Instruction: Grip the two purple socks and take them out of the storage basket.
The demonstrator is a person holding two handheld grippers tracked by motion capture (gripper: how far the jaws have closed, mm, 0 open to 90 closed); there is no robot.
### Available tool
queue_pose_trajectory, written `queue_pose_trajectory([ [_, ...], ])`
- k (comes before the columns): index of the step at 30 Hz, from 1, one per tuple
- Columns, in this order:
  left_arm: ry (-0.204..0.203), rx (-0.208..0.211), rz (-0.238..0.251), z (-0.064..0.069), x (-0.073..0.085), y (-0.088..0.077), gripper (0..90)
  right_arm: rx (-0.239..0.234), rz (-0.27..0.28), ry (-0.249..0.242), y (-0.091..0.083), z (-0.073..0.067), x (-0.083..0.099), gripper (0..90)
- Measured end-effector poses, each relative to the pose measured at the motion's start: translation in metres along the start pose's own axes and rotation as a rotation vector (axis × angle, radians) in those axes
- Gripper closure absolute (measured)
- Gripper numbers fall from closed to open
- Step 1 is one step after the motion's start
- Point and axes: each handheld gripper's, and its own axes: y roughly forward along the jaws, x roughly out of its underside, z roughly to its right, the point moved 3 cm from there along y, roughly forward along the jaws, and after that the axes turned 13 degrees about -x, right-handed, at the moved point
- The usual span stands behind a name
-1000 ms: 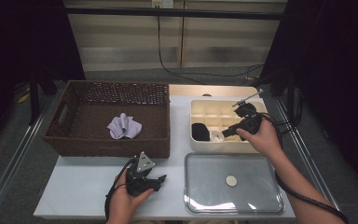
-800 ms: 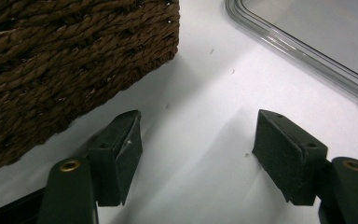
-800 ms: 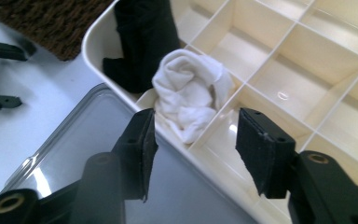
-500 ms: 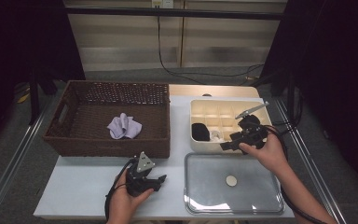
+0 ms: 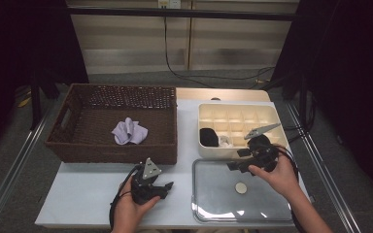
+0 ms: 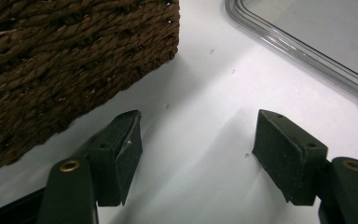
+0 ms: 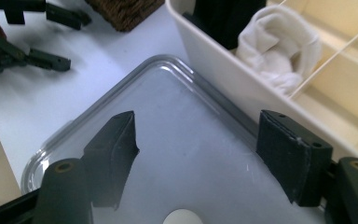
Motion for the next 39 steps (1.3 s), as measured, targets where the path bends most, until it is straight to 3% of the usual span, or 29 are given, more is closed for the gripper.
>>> queue_pose_trajectory([
  [14, 0.001, 0.000, 0.000, 0.000, 0.000, 0.000, 31.8, -0.046, 0.002, -0.039, 0.041, -0.009, 0.028, 23.2],
  [23, 0.001, -0.001, 0.000, 0.000, 0.000, 0.000, 31.8, -0.041, -0.003, -0.069, 0.053, -0.008, 0.036, 20.7],
  [25, 0.001, -0.001, 0.000, 0.000, 0.000, 0.000, 31.8, -0.037, -0.016, -0.104, 0.057, -0.008, 0.038, 17.9],
  [32, 0.001, -0.001, 0.000, 0.000, 0.000, 0.000, 31.8, -0.052, -0.014, -0.138, 0.065, -0.009, 0.042, 15.2],
  [33, 0.001, -0.001, 0.000, 0.000, 0.000, 0.000, 31.8, -0.042, -0.009, -0.164, 0.066, -0.009, 0.043, 14.7],
  [36, 0.001, -0.001, 0.000, 0.000, 0.000, 0.000, 31.8, -0.040, 0.005, -0.178, 0.067, -0.009, 0.044, 14.5],
  [39, 0.001, -0.002, 0.001, 0.000, 0.000, 0.000, 31.8, -0.003, 0.020, -0.228, 0.069, -0.012, 0.049, 14.4],
])
